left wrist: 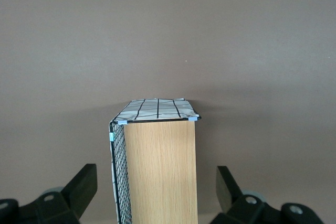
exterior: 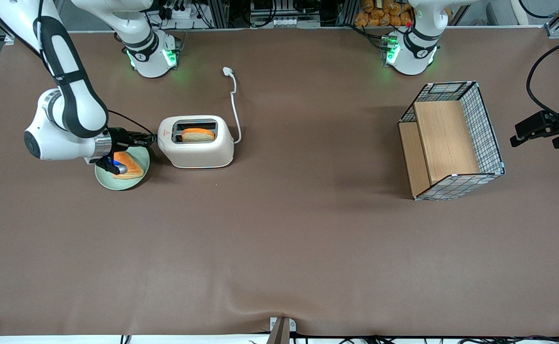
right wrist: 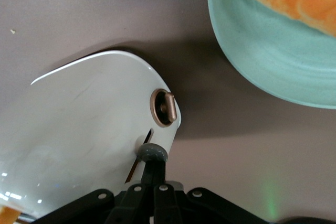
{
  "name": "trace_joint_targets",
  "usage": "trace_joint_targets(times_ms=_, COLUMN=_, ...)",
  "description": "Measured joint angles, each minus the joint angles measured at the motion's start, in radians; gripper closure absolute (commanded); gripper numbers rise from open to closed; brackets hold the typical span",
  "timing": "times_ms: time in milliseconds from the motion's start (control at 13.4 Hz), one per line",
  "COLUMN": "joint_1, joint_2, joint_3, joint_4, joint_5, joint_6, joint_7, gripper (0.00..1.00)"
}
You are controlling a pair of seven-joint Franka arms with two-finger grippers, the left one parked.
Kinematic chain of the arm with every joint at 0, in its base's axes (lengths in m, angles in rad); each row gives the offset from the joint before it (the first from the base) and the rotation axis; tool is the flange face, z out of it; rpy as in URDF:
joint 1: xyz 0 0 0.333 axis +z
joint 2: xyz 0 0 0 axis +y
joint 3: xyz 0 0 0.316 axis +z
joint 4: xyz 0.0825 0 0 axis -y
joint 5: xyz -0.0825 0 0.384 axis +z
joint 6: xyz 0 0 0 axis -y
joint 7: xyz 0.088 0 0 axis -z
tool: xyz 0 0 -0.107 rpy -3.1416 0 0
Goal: Press toaster button with right arm
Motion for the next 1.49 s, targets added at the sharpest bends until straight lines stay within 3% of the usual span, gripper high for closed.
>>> trace_joint_targets(times_ms=820, joint_1=-0.003, joint_2=0.035, joint_3=-0.011, joint_4=-0.005, joint_5=0.041, joint_6=0.023, joint_7=-0.073, gripper=1.00)
trace_joint_targets(times_ms=1193, joint_1=-0.008, joint_2=0.034, joint_3=-0.015, joint_4=0.050, joint_5=0.046, joint_6=-0.044, joint_7=-0.075, gripper=1.00)
trace_joint_targets(times_ms=1267, joint_1=-0.017, joint_2=0.034, joint_3=-0.015, joint_4=0.080, joint_5=0.047, joint_6=-0.072, joint_7=-0.075, gripper=0.61)
trace_joint_targets(times_ms=1342, joint_1=-0.030, joint_2=0.034, joint_3=-0.016, joint_4=0.110, joint_5=0.047, joint_6=-0.099, joint_7=-0.075, gripper=0.12)
trace_joint_targets(times_ms=1416, joint_1=-0.047, joint_2=0.034, joint_3=-0.017, joint_4=0.136, joint_5=0.046, joint_6=-0.117, joint_7=-0.075, gripper=0.00)
trace_joint_targets(times_ms=1491, joint_1=-0.066, joint_2=0.033, joint_3=-0.018, joint_4=0.158, joint_5=0.046, joint_6=-0.129, joint_7=-0.075, gripper=0.00)
